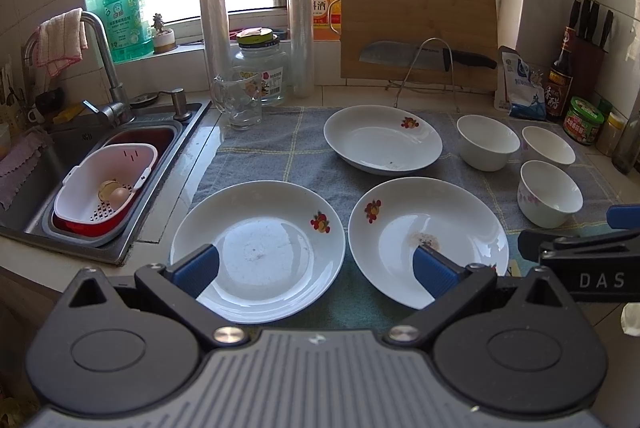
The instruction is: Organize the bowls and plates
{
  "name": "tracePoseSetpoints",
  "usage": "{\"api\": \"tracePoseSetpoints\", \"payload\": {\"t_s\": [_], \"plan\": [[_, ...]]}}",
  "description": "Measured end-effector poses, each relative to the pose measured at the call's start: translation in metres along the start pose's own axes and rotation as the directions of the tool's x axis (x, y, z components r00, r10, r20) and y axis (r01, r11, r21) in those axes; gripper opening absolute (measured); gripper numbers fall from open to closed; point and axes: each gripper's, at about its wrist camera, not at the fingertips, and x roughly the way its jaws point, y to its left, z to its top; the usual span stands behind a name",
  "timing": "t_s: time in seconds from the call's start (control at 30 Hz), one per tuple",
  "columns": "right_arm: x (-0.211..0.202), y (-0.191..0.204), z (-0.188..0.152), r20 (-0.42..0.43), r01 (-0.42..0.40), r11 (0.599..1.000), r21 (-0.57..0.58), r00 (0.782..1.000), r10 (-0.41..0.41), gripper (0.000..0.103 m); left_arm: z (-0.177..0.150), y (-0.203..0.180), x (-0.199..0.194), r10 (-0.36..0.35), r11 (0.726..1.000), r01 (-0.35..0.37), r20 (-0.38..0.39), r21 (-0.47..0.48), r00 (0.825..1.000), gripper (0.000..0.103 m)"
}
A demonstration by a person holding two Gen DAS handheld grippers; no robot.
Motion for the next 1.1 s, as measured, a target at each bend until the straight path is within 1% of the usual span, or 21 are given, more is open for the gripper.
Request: {"api": "tracePoseSetpoints", "payload": {"t_s": [0.2, 0.37, 0.47, 0.57, 0.67, 0.83, 1.03, 1.1], "plan": [[0.001, -0.006, 0.0, 0.026, -0.038, 0.999, -0.026, 0.999, 0.038, 0.103, -0.005, -0.004, -0.002, 0.016, 1.0, -0.016, 0.028, -0.006, 0.999, 0.102], [0.004, -0.017, 0.002, 0.059, -0.083, 0.996, -0.041, 0.995, 0.085, 0.103, -0.014, -0.005, -0.006, 0.047, 0.999, -0.045, 0.064, -0.026, 0.997, 0.102], [0.005, -0.024, 0.005, 0.095, -0.128, 0.99, -0.053, 0.987, 0.133, 0.103, -0.022, -0.003, -0.007, 0.069, 0.997, -0.066, 0.078, -0.036, 0.995, 0.102], [0.005, -0.028, 0.009, 0.136, -0.178, 0.981, -0.07, 0.973, 0.187, 0.103, -0.031, 0.001, -0.007, 0.094, 0.995, -0.091, 0.085, -0.041, 0.992, 0.102], [0.009, -0.026, 0.012, 0.158, -0.221, 0.969, -0.111, 0.959, 0.237, 0.103, -0.04, 0.008, -0.003, 0.125, 0.991, -0.122, 0.081, -0.048, 0.989, 0.102], [0.017, -0.018, 0.016, 0.145, -0.248, 0.957, -0.152, 0.952, 0.27, 0.103, -0.056, 0.02, 0.009, 0.142, 0.988, -0.136, 0.064, -0.078, 0.988, 0.102], [0.024, -0.007, 0.02, 0.133, -0.256, 0.947, -0.195, 0.95, 0.284, 0.103, -0.07, 0.031, 0.038, 0.127, 0.99, -0.126, 0.017, -0.071, 0.992, 0.102], [0.027, -0.005, 0.023, 0.129, -0.252, 0.948, -0.196, 0.951, 0.28, 0.103, -0.073, 0.036, 0.049, 0.108, 0.992, -0.108, -0.005, -0.071, 0.994, 0.102]]}}
